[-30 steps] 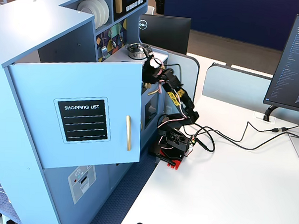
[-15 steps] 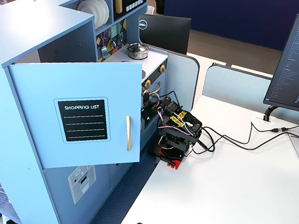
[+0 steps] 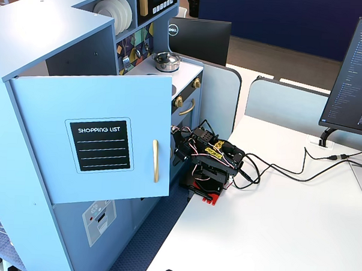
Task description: Pick up the green pineapple from the left cabinet and place it in the gray recipient
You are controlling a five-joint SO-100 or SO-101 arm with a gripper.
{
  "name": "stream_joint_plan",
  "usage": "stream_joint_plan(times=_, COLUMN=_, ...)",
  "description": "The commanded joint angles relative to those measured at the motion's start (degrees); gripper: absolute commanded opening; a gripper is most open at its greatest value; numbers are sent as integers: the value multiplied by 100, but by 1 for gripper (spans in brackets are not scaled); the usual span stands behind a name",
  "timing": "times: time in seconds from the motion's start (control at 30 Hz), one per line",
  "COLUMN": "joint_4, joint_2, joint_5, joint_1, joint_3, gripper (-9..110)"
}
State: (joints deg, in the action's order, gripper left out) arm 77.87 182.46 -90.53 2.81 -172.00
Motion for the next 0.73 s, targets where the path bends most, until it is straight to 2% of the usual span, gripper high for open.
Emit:
stream_joint_plan(times=0.0, joint_4=984, joint_2=-35, joint_5=308, joint_1=18, joint_3=9, gripper=5)
stream_joint_plan(times=0.7, joint_4=984, joint_2=-35, joint_5=396, joint_1=35, joint_3=9, gripper=5)
